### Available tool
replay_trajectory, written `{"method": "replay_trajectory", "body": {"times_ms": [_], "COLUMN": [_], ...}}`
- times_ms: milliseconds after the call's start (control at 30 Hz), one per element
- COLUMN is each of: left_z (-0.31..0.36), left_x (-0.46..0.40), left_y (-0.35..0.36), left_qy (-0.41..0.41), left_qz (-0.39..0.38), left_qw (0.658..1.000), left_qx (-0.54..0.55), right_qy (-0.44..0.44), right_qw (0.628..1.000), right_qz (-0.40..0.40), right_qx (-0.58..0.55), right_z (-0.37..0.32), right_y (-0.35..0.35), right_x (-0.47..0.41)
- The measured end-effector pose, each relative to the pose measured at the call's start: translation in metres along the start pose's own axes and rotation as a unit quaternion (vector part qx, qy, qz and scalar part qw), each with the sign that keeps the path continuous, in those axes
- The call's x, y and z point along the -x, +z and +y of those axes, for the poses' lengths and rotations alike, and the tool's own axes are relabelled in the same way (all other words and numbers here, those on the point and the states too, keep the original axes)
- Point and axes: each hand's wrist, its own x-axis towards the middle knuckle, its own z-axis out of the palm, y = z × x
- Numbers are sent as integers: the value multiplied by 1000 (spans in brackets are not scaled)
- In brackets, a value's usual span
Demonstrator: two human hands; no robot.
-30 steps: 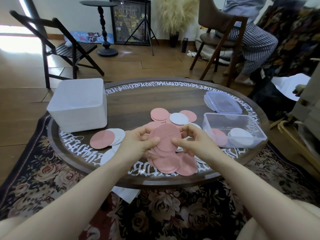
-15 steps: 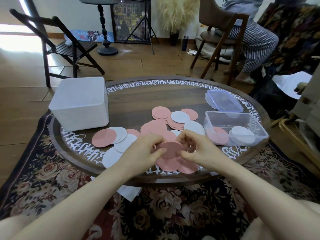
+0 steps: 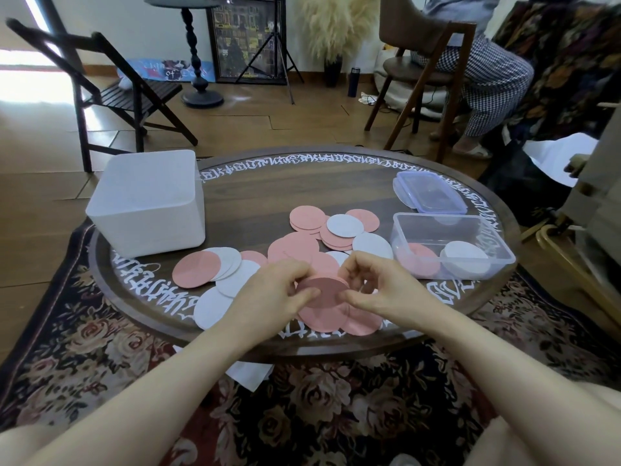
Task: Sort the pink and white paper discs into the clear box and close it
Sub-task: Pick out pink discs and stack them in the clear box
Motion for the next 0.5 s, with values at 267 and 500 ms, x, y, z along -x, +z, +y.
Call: {"method": "replay_trajectory", "body": {"times_ms": [267,500], "left_z": [3,12], "left_x": [0,-6], "left_y": [-1,-7], "left_qy": [-64,-121], "left_qz": [21,4], "left_qw": [988,930], "left_qx": [136,348], "right_qy": [38,81], "right_qw": [996,968], "right_qz": [8,66], "right_qx": [-85,-229], "right_z": [-4,-19], "right_y": [-3,-13], "right_x": [0,0]}}
